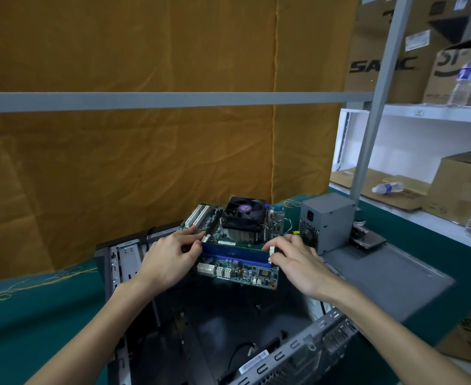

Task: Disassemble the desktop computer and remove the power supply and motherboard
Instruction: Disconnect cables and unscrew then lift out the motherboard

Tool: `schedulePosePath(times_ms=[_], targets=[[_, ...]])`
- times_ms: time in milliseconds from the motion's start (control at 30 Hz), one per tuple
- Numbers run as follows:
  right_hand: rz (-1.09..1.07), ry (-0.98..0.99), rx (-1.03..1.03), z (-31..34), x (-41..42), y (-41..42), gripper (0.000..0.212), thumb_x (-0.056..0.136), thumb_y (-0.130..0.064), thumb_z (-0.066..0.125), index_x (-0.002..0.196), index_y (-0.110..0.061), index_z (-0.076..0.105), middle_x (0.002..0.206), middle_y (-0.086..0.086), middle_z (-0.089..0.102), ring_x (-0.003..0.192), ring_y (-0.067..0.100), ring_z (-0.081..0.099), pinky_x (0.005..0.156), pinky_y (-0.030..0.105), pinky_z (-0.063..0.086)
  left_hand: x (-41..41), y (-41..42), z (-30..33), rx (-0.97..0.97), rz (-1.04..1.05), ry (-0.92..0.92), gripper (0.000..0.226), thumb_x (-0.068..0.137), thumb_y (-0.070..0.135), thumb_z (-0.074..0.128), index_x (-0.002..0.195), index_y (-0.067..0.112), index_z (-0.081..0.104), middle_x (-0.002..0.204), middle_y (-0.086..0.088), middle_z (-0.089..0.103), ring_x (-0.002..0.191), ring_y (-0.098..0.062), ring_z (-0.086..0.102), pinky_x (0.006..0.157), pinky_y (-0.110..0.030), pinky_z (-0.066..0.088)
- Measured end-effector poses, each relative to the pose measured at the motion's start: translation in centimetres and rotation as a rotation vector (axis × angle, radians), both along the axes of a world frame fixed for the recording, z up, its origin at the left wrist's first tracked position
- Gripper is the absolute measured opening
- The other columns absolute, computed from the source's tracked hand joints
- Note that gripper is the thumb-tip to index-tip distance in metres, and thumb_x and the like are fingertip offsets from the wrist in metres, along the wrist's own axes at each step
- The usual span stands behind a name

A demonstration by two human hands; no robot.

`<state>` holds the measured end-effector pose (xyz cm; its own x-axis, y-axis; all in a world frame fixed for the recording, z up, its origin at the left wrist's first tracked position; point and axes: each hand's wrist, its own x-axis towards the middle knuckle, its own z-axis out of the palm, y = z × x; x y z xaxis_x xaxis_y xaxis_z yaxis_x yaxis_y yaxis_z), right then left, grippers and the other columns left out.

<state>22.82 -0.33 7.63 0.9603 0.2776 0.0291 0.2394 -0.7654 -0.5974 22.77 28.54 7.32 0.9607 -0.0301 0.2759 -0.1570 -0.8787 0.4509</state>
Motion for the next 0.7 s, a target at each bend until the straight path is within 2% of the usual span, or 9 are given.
schedulePosePath(times_ms=[100, 333, 433, 500, 567, 700], targets=[[-0.023, -0.016, 0.01, -0.38, 0.2, 0.56, 0.02, 0.101, -0.044, 0.034, 0.114, -0.05, 0.047, 0.129, -0.006, 0.033, 0.132, 0.027, 0.03, 0.108, 0.045, 0.021, 0.0, -0.06, 0.0, 0.002, 0.003, -0.001, 0.037, 0.103, 0.044, 0.043, 0.135, 0.046, 0.061, 0.155, 0.024, 0.041, 0.132, -0.013, 0.054, 0.098, -0.035, 0.049], [-0.06, 0.003, 0.046, -0.87, 0.39, 1.02, 0.041, 0.081, -0.055, 0.025, 0.114, -0.048, 0.049, 0.125, -0.006, 0.031, 0.135, 0.032, 0.026, 0.108, 0.046, 0.023, -0.22, -0.28, 0.22, -0.014, -0.001, 0.007, 0.037, 0.102, 0.041, 0.045, 0.135, 0.044, 0.062, 0.155, 0.023, 0.042, 0.136, -0.014, 0.05, 0.102, -0.036, 0.049], [-0.05, -0.008, 0.038, -0.87, 0.4, 0.89, 0.031, 0.09, -0.05, 0.029, 0.115, -0.049, 0.048, 0.132, -0.003, 0.033, 0.136, 0.032, 0.025, 0.11, 0.047, 0.023, -0.3, -0.36, 0.34, -0.025, 0.003, 0.0, 0.038, 0.101, 0.039, 0.046, 0.135, 0.042, 0.063, 0.155, 0.021, 0.043, 0.135, -0.015, 0.052, 0.101, -0.037, 0.049], [-0.022, -0.009, 0.053, -0.98, 0.49, 0.47, 0.023, 0.102, -0.037, 0.035, 0.116, -0.05, 0.047, 0.141, 0.002, 0.033, 0.139, 0.031, 0.022, 0.112, 0.048, 0.021, -0.39, -0.37, 0.35, -0.022, 0.002, -0.012, 0.038, 0.102, 0.039, 0.046, 0.136, 0.042, 0.062, 0.155, 0.021, 0.043, 0.132, -0.016, 0.054, 0.098, -0.037, 0.051], [0.007, 0.001, 0.067, -0.85, 0.49, 0.1, 0.028, 0.105, -0.028, 0.038, 0.116, -0.051, 0.047, 0.147, 0.004, 0.033, 0.141, 0.031, 0.021, 0.113, 0.047, 0.02, -0.5, -0.37, 0.31, -0.015, -0.002, -0.026, 0.039, 0.103, 0.04, 0.045, 0.138, 0.043, 0.059, 0.155, 0.021, 0.042, 0.132, -0.017, 0.055, 0.095, -0.036, 0.052], [0.002, 0.008, 0.061, -0.6, 0.43, 0.18, 0.031, 0.105, -0.023, 0.039, 0.117, -0.05, 0.048, 0.149, 0.005, 0.033, 0.142, 0.032, 0.021, 0.116, 0.047, 0.019, -0.39, -0.34, 0.27, -0.007, 0.011, -0.034, 0.042, 0.102, 0.037, 0.044, 0.141, 0.05, 0.053, 0.156, 0.022, 0.04, 0.129, -0.02, 0.057, 0.087, -0.033, 0.053]])
